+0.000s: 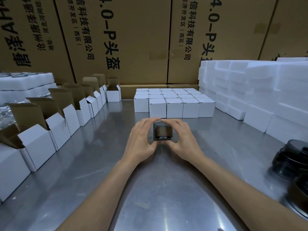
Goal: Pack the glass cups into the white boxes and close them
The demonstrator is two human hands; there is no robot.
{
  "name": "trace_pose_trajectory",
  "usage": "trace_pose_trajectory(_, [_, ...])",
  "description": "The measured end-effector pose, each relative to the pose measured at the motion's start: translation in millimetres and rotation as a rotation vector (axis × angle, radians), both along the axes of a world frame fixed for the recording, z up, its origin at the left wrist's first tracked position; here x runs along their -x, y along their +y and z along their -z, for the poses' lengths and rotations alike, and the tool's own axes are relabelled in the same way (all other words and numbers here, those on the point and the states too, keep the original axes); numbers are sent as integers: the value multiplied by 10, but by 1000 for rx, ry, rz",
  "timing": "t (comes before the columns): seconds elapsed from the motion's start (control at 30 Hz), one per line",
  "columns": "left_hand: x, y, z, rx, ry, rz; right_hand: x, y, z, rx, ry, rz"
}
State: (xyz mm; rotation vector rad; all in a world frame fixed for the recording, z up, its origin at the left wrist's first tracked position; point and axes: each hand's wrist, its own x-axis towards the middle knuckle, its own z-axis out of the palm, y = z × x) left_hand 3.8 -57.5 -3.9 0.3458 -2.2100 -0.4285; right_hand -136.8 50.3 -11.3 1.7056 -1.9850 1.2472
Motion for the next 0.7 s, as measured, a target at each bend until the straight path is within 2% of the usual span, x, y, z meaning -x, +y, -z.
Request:
trace_pose_trajectory(0.1, [1, 7, -3, 4, 13, -5, 10, -14, 11, -9, -27, 14])
trace_pose_trajectory(0.27, [-4, 2, 6, -122, 24, 48, 65, -22, 46, -120, -195, 7])
trace_pose_trajectory(0.43, [0, -31, 28, -203, 1, 62, 57, -2, 18, -41, -100, 31])
trace_pose_trajectory(0.6, [22, -33, 39, -102, 23, 46, 28, 12, -4, -46, 22, 21])
trace_pose_trajectory(0.7, [11, -52, 43, -216, 37, 35, 13, -20, 7, -76, -48, 34])
